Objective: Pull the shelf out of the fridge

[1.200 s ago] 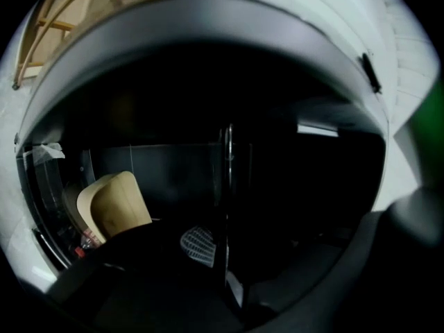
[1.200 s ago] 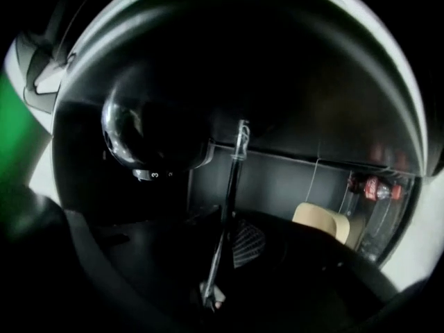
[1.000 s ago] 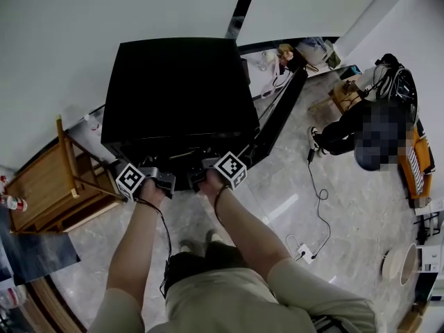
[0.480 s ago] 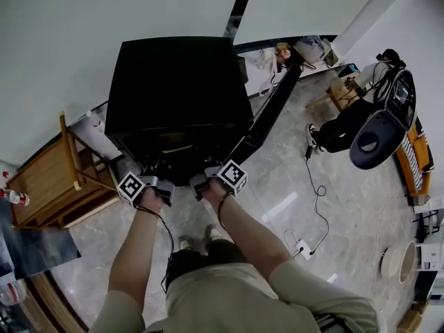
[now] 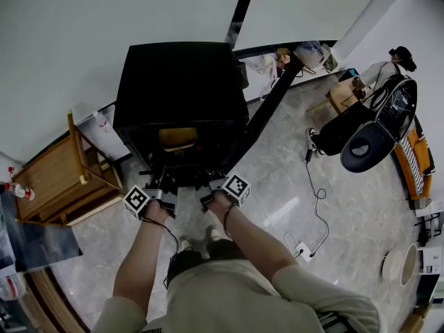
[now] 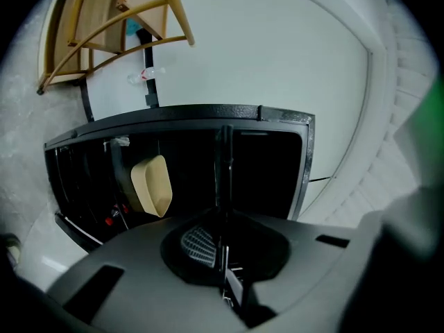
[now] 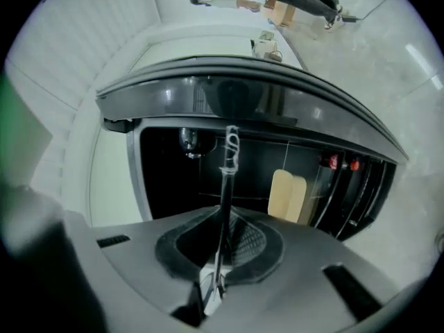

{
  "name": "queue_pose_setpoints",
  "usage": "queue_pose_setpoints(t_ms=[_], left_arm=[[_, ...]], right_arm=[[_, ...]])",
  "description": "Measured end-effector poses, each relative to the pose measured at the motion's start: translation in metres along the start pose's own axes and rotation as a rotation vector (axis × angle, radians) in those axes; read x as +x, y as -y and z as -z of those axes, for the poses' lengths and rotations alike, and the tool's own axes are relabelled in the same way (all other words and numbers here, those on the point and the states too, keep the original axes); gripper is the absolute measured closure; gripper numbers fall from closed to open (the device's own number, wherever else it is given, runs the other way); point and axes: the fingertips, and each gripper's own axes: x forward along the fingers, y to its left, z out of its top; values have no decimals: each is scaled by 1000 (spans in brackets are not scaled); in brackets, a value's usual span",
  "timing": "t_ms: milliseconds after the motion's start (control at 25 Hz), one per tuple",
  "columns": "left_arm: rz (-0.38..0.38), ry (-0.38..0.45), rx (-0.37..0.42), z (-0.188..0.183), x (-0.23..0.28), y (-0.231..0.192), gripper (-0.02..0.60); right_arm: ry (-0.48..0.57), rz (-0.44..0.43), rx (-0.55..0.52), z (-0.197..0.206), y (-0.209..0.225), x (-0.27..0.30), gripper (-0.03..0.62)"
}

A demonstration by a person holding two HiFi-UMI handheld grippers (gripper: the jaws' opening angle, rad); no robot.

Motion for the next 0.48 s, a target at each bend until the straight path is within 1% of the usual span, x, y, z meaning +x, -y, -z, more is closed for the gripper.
queue_pose_setpoints(t_ms=[160, 320, 480], left_arm=[[6, -5, 2, 9, -20, 6, 568], [13, -17, -5, 17, -41, 7, 568], [10, -24, 19, 30, -66, 11, 568]], right_arm=[[-22, 3, 11, 11, -6, -22, 586], [-57, 3, -1, 23, -9, -42, 586], [-91, 2, 10, 36, -13, -68, 588]])
